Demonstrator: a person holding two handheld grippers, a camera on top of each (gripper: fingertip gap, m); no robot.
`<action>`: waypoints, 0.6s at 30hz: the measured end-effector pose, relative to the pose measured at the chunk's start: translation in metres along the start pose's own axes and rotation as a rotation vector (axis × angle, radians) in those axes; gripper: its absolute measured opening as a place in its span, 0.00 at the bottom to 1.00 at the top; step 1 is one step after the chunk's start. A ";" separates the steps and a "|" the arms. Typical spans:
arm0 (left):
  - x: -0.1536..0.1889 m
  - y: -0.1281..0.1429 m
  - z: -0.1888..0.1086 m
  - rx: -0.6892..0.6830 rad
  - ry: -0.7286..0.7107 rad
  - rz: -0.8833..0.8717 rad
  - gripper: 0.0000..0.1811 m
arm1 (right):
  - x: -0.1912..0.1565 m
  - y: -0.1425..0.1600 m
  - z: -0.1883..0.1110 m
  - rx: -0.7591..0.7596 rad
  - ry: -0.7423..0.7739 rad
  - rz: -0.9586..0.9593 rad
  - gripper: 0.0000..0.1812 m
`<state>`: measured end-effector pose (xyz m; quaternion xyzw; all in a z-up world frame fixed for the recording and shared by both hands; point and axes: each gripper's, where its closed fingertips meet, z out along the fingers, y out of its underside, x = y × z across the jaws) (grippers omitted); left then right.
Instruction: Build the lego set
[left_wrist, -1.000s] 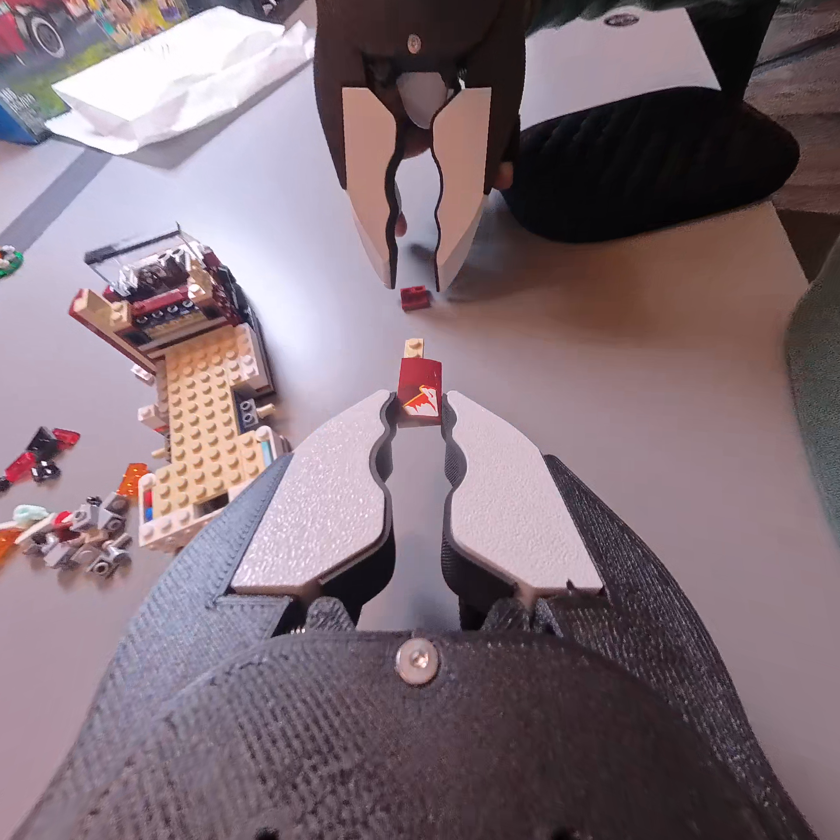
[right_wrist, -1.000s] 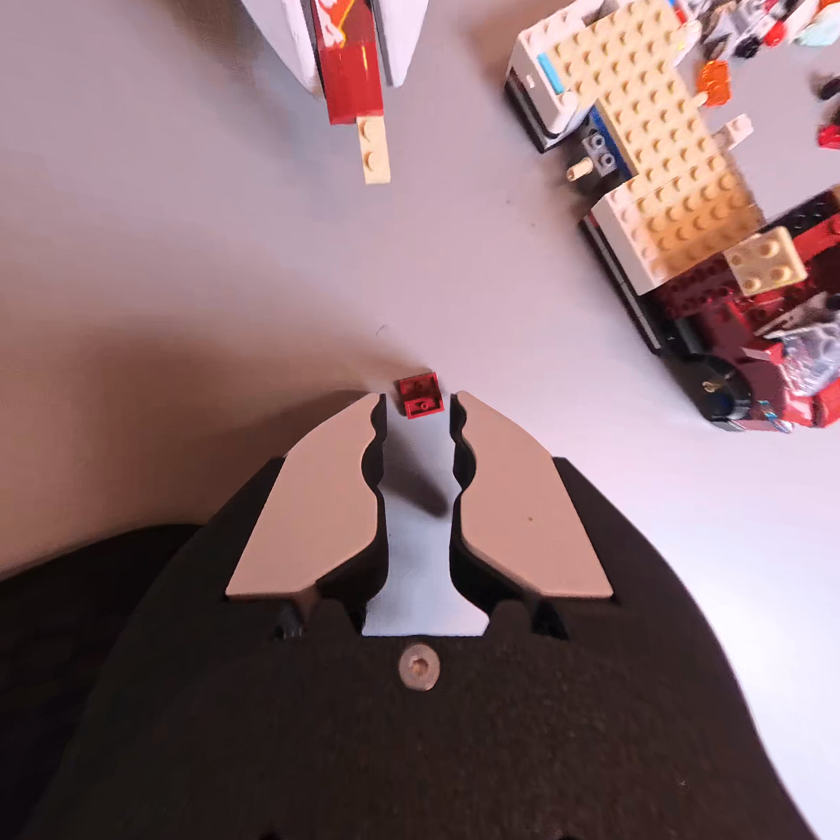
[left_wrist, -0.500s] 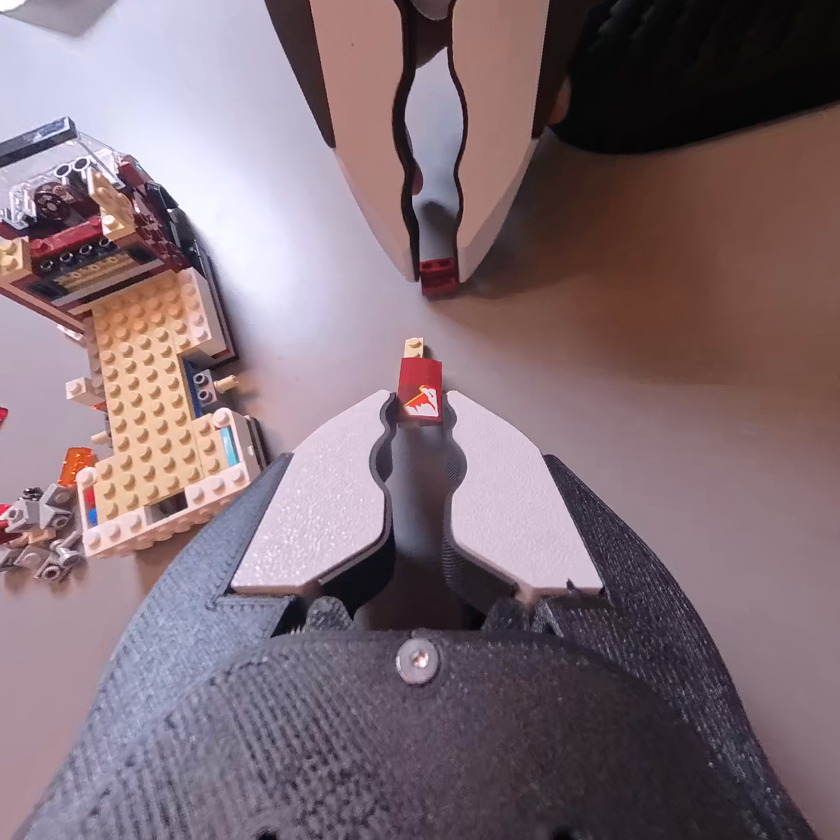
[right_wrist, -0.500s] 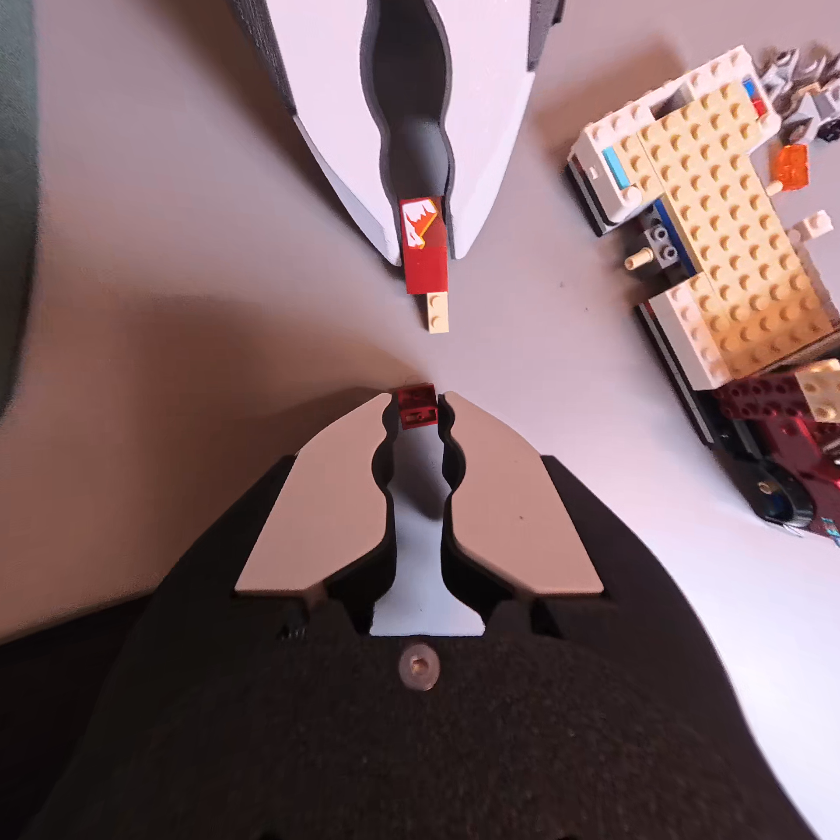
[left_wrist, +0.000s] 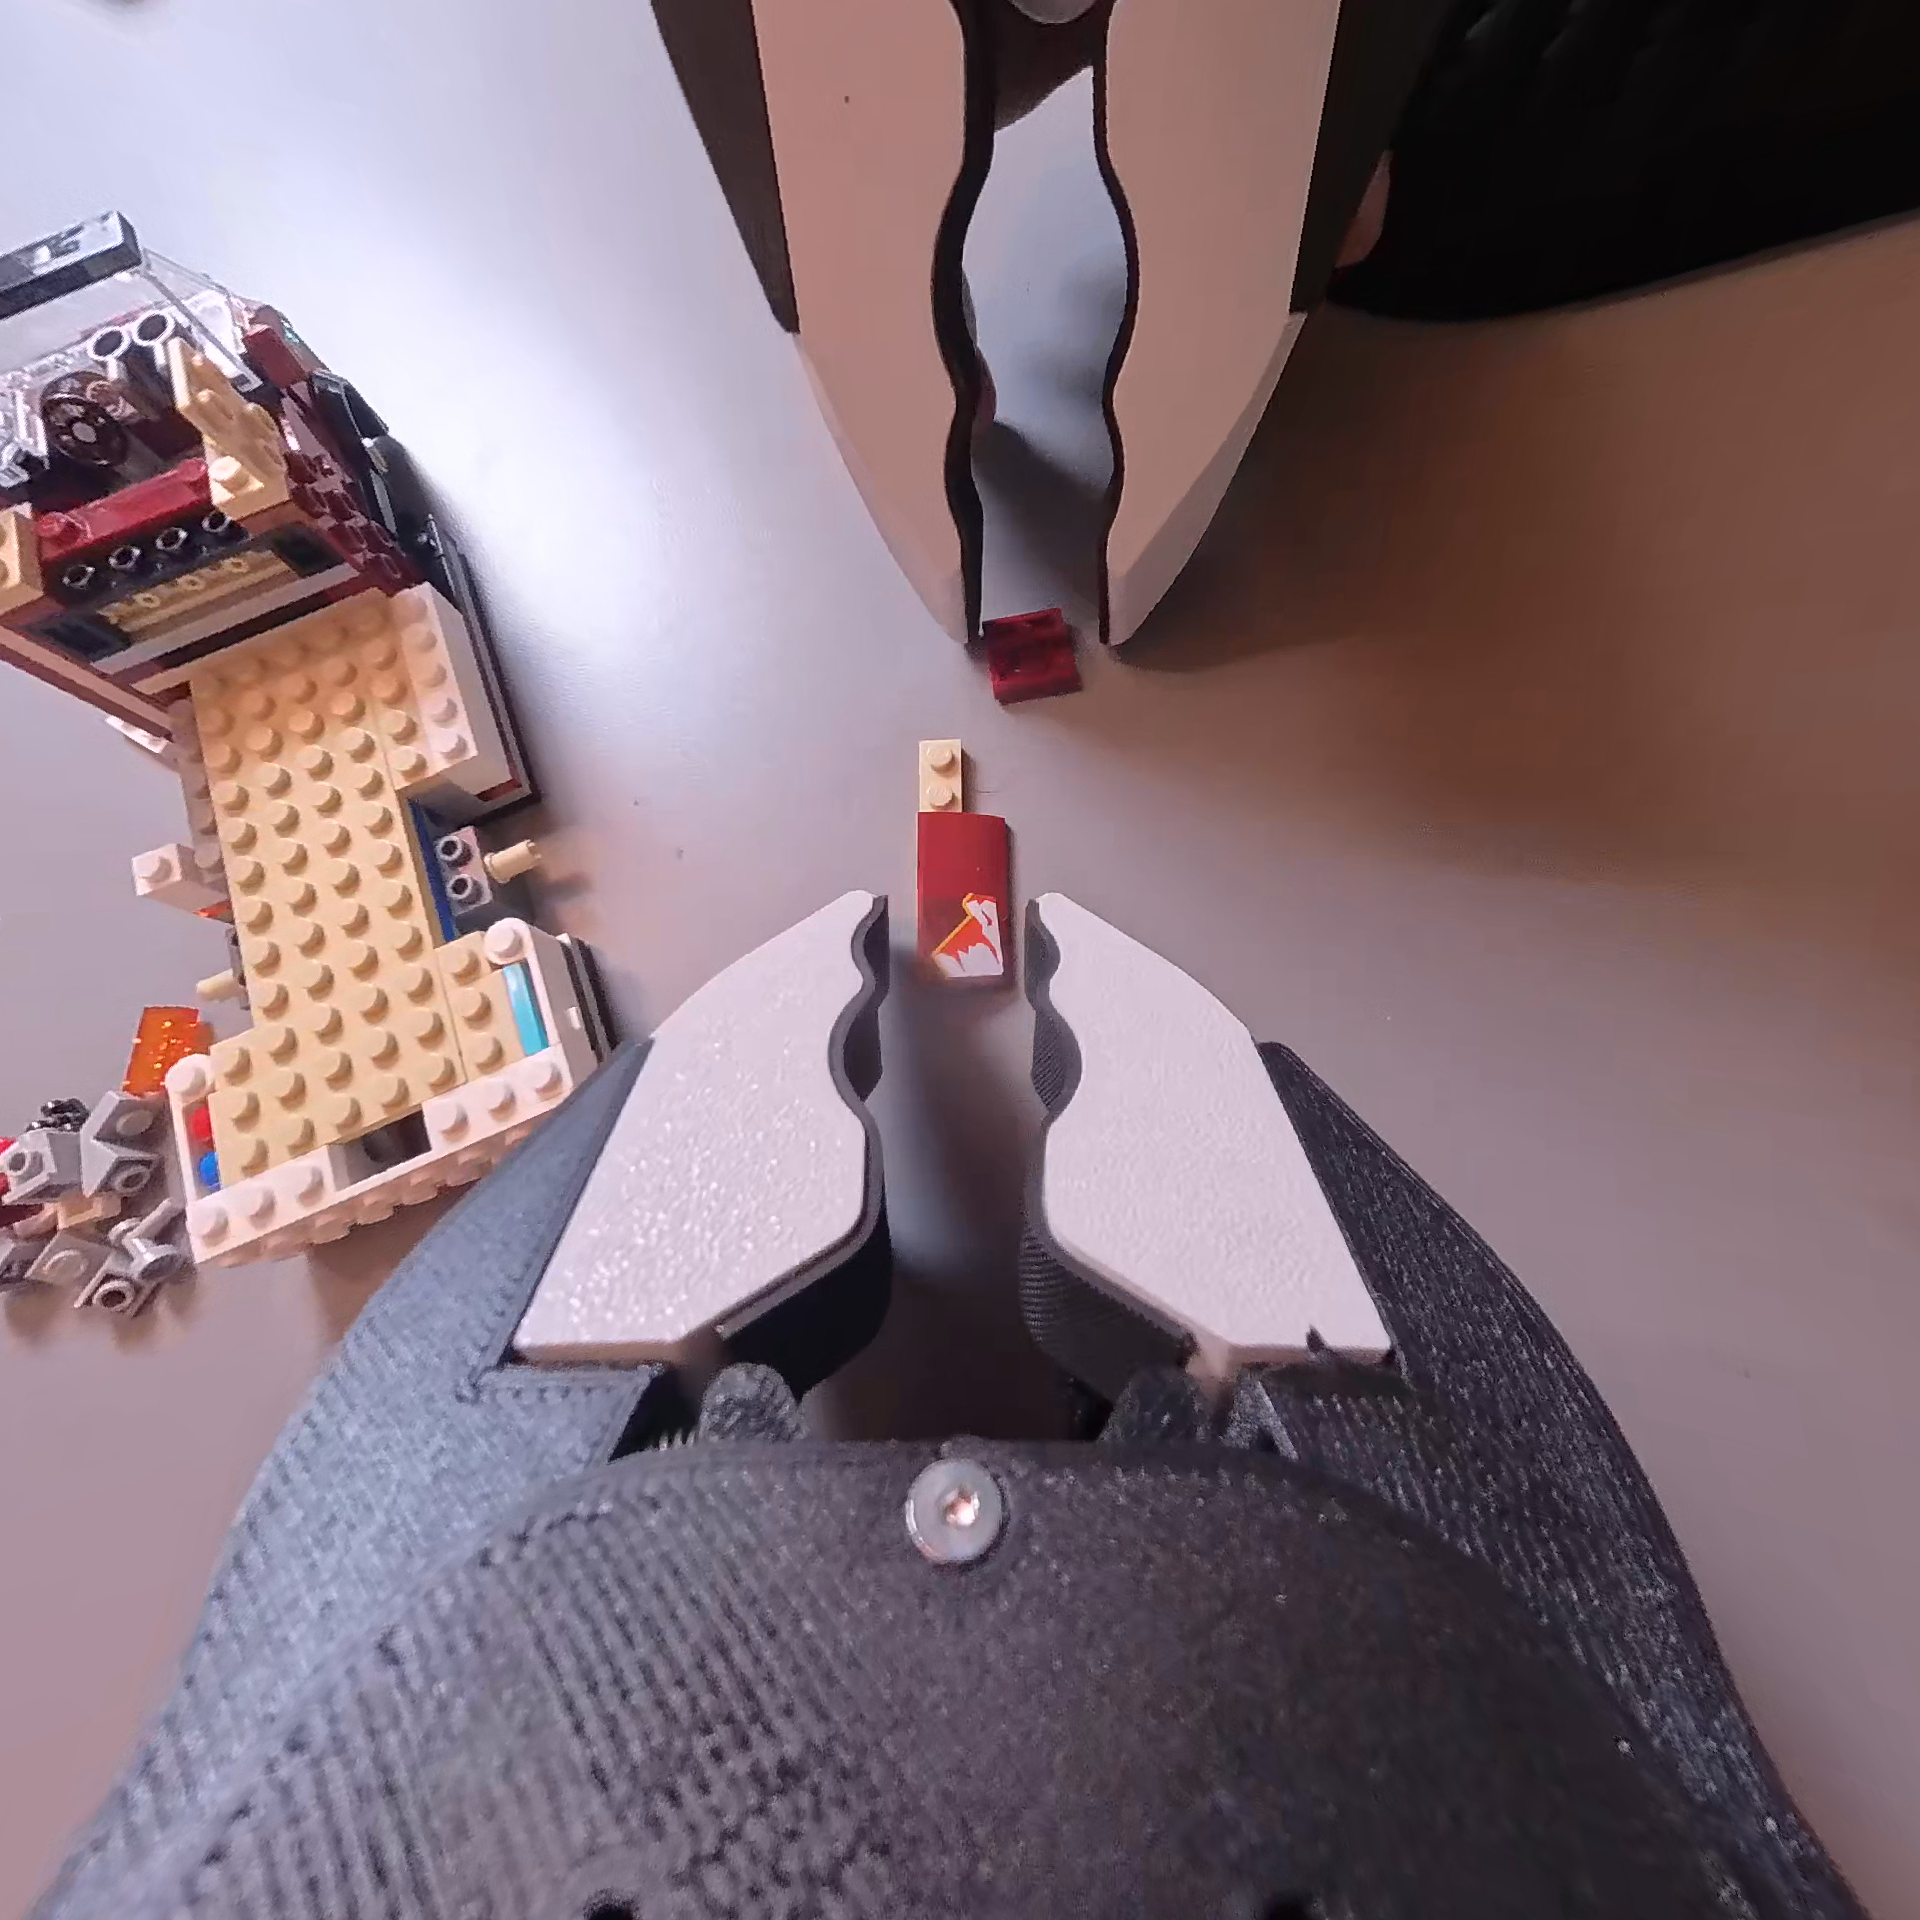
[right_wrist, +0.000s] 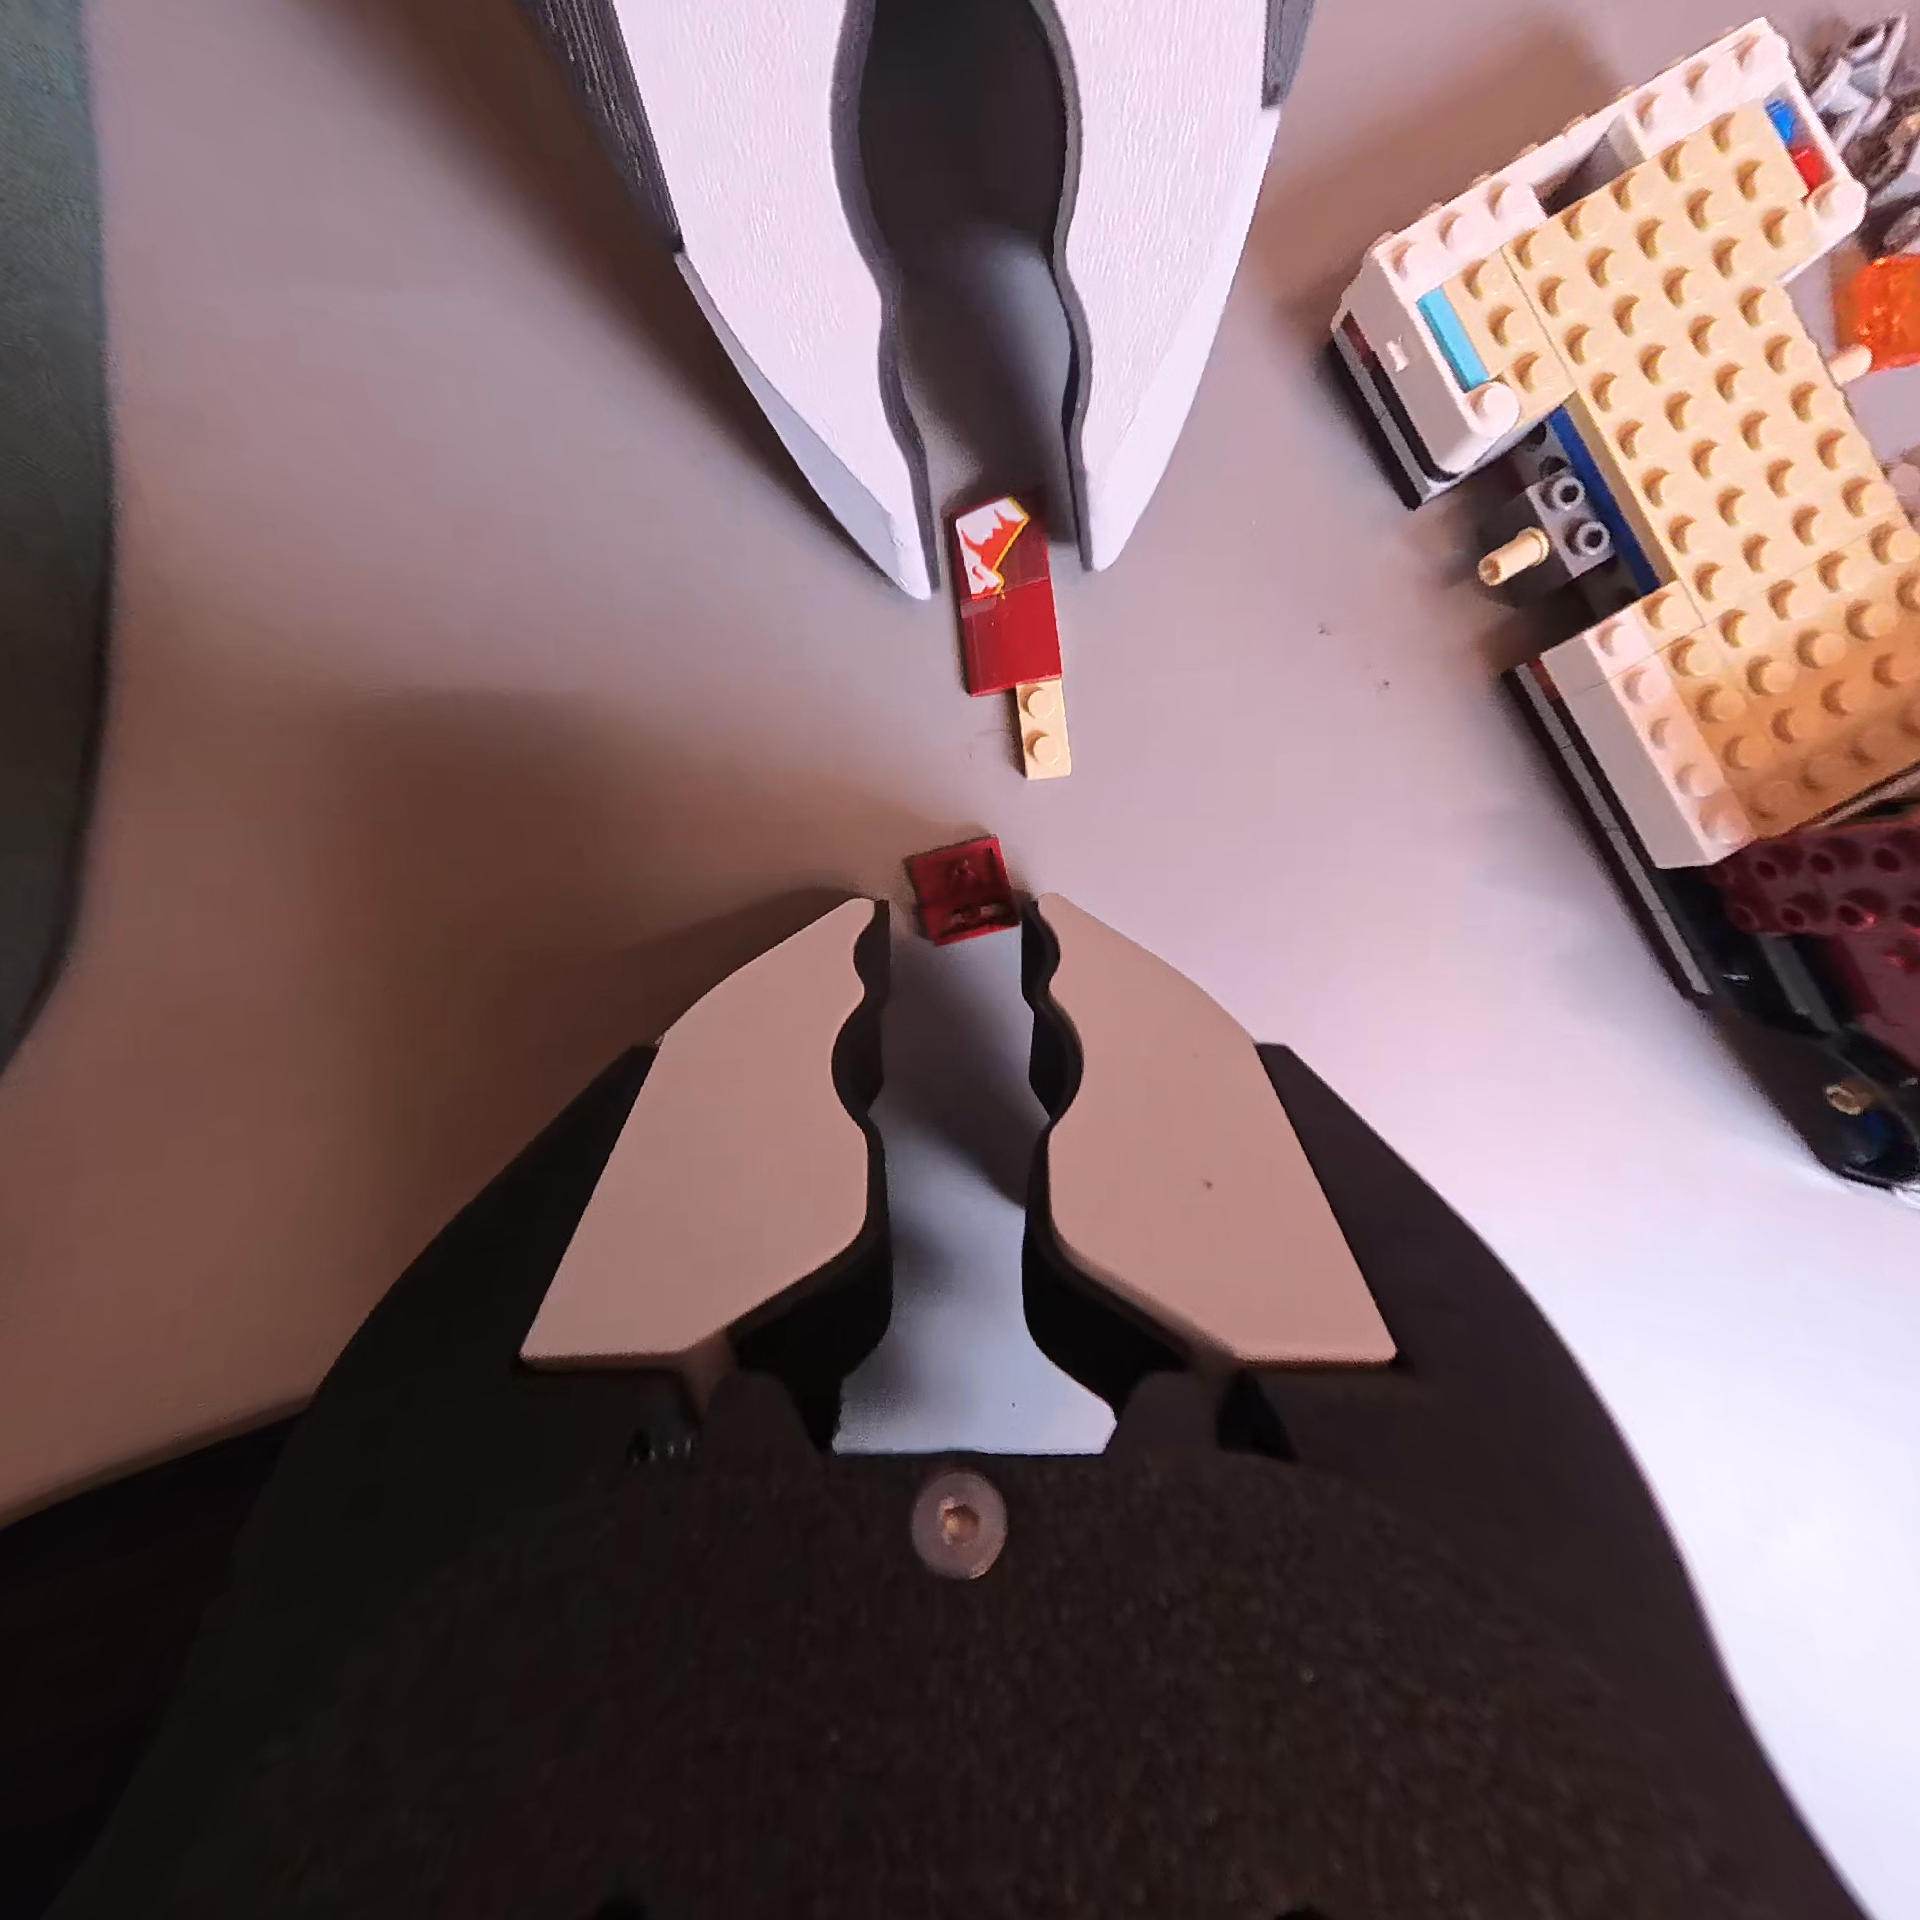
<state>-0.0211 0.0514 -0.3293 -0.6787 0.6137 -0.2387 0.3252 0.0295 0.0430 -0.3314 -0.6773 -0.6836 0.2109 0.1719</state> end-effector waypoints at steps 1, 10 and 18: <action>-0.001 0.000 -0.001 0.004 -0.005 -0.001 0.14 | 0.001 0.000 0.000 0.009 0.003 0.009 0.13; 0.002 0.002 -0.001 -0.002 0.030 -0.026 0.14 | -0.003 0.000 -0.002 0.026 0.057 0.014 0.09; -0.018 -0.011 -0.014 0.054 -0.091 -0.006 0.09 | -0.007 -0.004 -0.006 0.065 0.080 0.035 0.09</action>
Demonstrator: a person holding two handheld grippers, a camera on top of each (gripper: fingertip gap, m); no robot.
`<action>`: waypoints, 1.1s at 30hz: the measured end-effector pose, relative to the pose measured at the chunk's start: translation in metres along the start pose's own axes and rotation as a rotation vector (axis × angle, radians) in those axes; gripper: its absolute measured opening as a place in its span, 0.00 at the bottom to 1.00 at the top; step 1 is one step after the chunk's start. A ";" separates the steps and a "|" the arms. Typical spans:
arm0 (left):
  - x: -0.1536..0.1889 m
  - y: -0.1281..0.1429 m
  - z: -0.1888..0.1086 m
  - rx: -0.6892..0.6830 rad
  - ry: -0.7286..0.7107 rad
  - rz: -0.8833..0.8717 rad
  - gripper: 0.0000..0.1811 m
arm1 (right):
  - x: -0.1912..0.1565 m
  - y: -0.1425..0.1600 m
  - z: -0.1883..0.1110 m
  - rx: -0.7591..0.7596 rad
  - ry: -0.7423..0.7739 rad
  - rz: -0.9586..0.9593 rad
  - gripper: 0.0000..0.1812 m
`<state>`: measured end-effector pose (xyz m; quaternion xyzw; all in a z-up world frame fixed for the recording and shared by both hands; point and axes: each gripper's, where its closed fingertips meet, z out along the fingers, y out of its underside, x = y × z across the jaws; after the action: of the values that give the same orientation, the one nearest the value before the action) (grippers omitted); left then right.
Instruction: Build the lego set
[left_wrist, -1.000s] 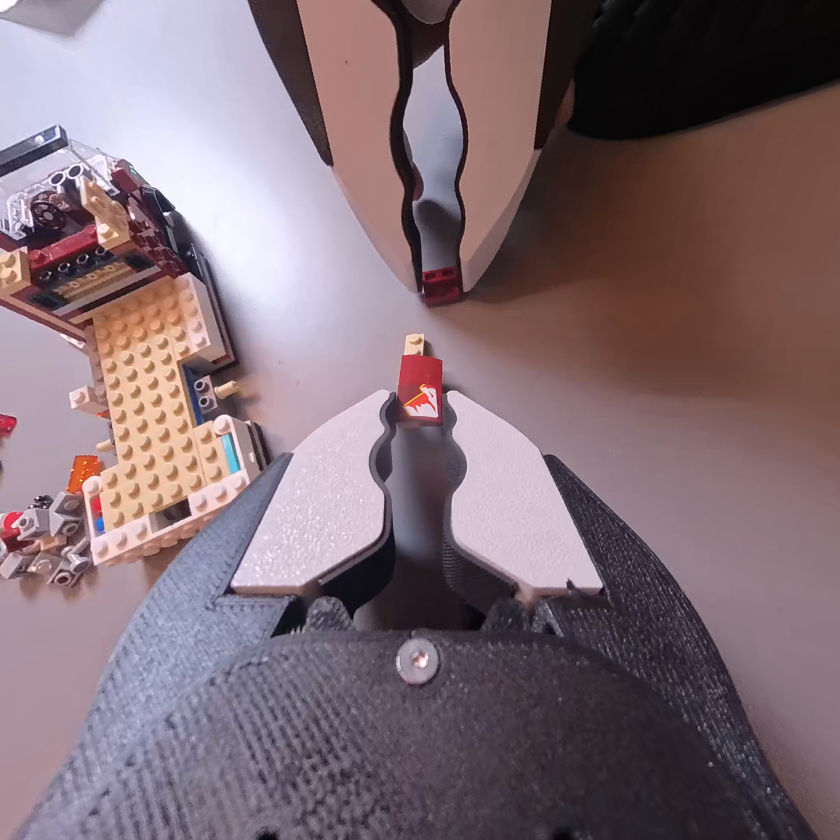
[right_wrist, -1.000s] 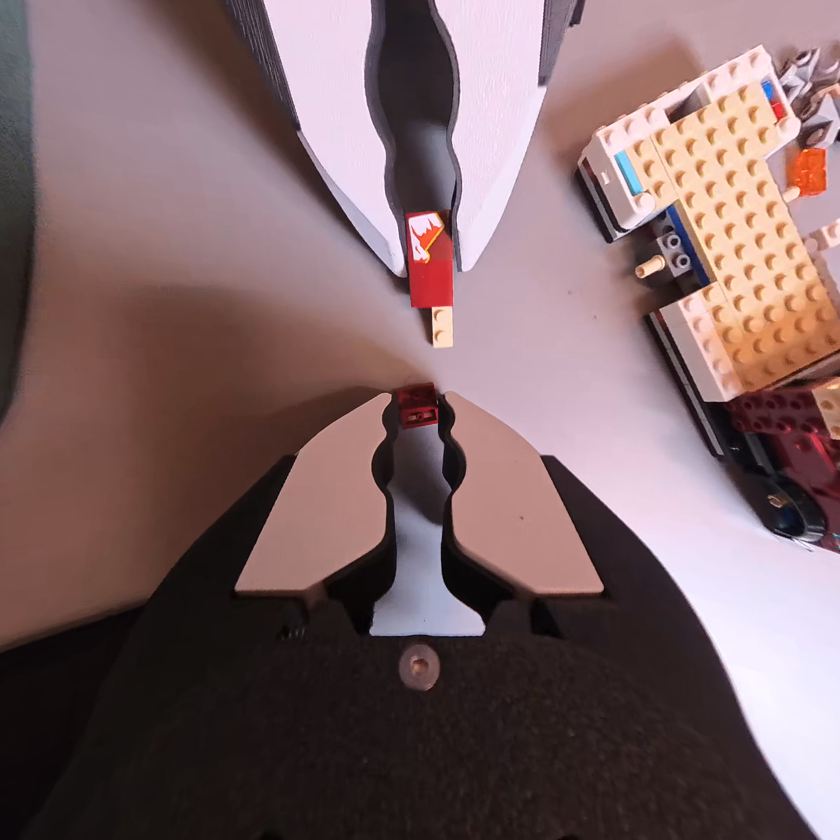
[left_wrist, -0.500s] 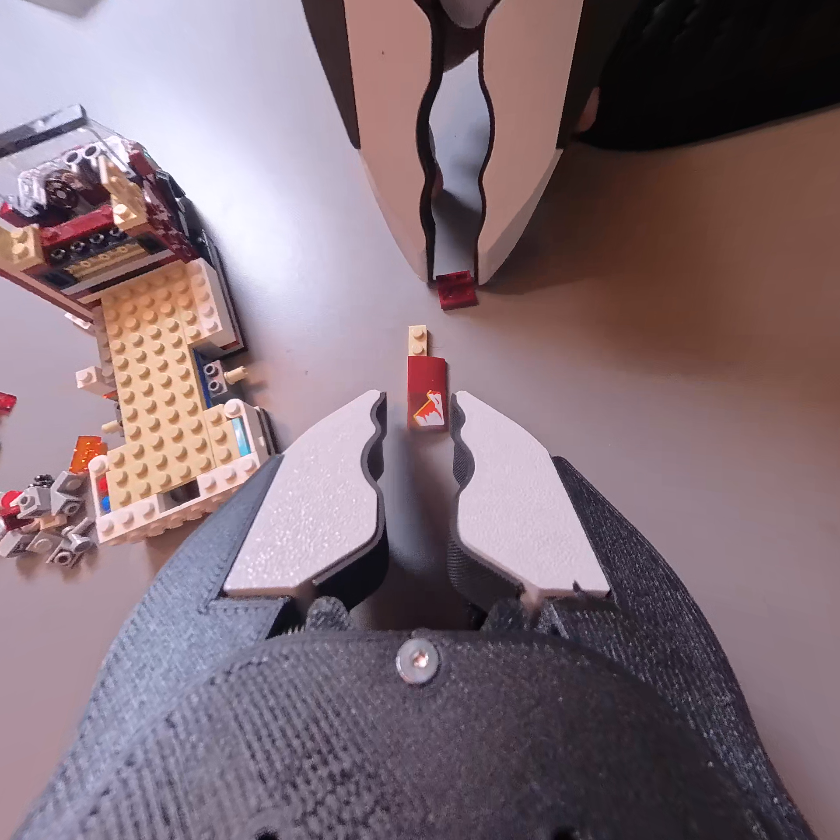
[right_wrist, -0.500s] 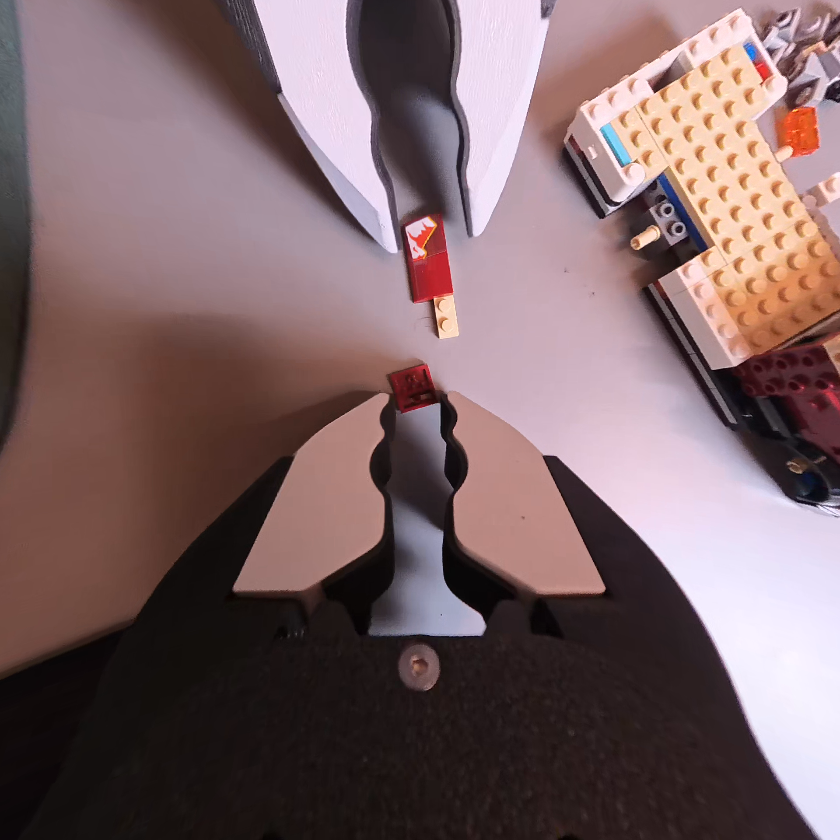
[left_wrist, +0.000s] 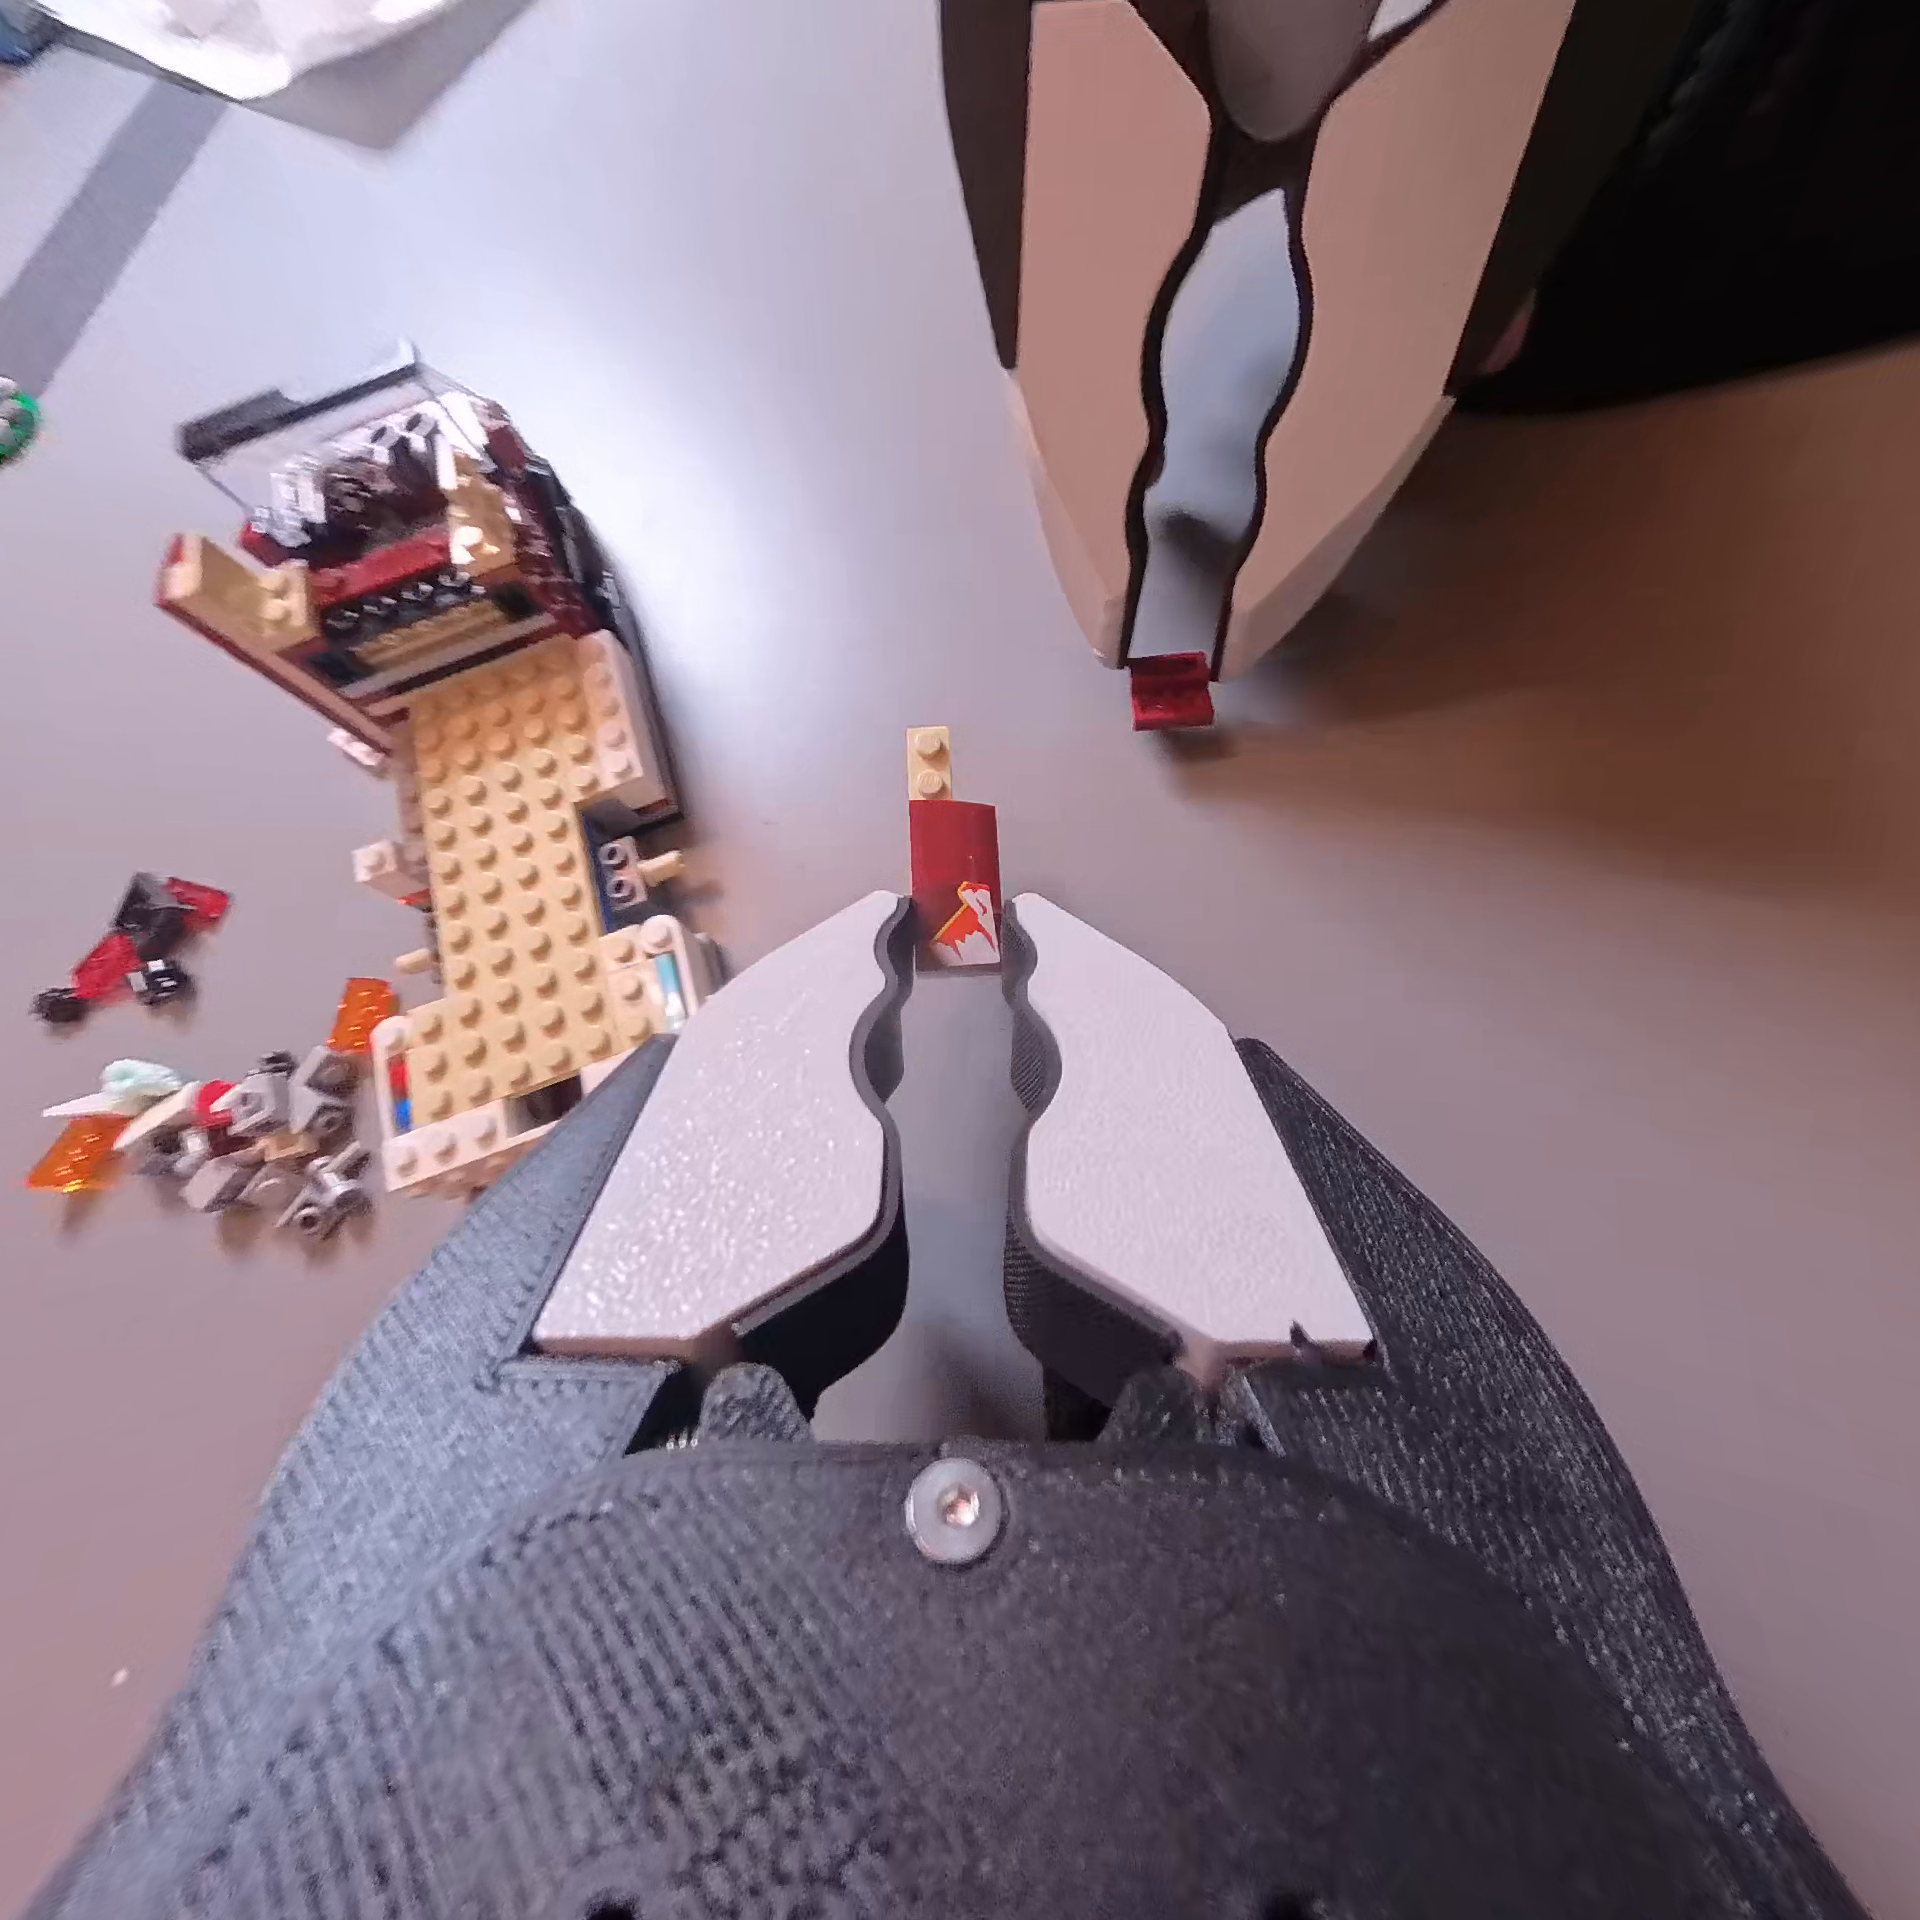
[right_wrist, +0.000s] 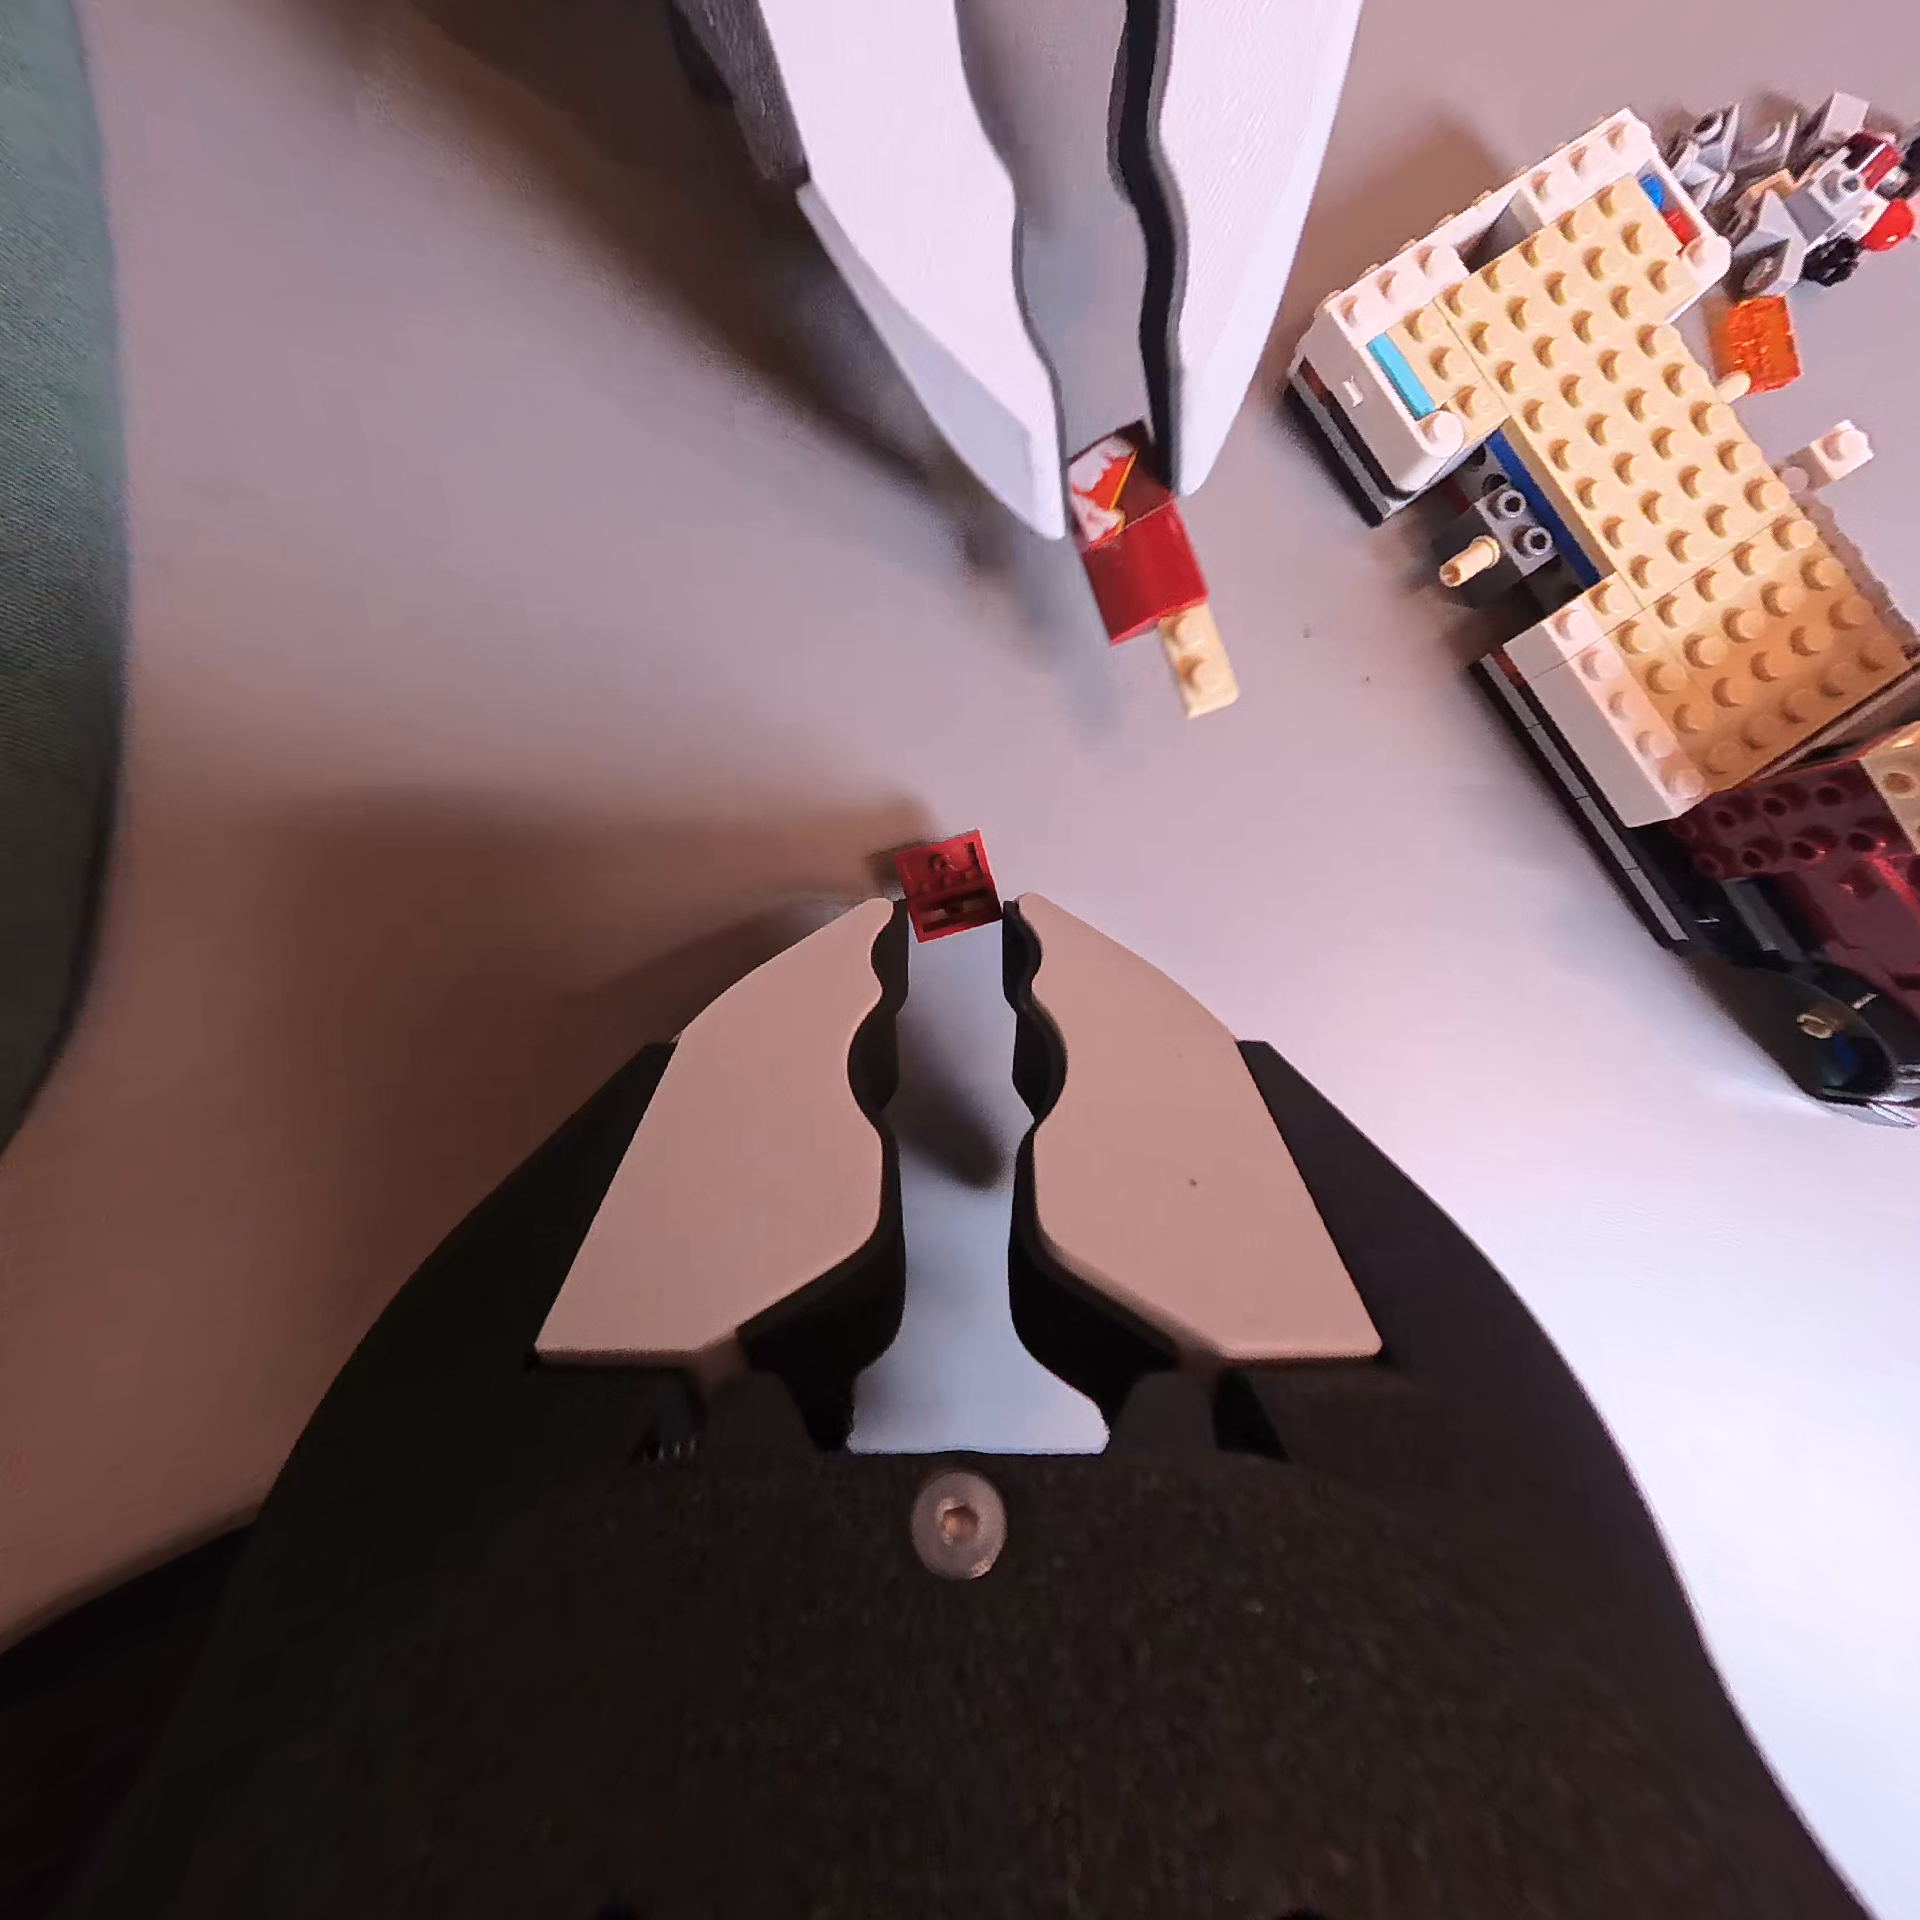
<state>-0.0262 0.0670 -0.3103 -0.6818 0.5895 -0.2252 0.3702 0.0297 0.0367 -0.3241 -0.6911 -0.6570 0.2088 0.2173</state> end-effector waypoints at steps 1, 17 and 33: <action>-0.003 0.000 -0.003 0.004 -0.013 0.003 0.09 | 0.001 0.000 0.000 0.004 0.003 0.003 0.09; 0.009 -0.027 -0.036 0.226 0.096 -0.007 0.09 | 0.023 0.011 -0.028 0.080 0.082 0.104 0.09; 0.065 -0.090 -0.097 0.573 0.307 0.135 0.09 | 0.020 0.024 -0.069 0.137 0.187 0.217 0.09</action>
<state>-0.0276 -0.0166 -0.1892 -0.4674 0.5947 -0.4572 0.4678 0.0899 0.0542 -0.2812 -0.7579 -0.5396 0.2103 0.3004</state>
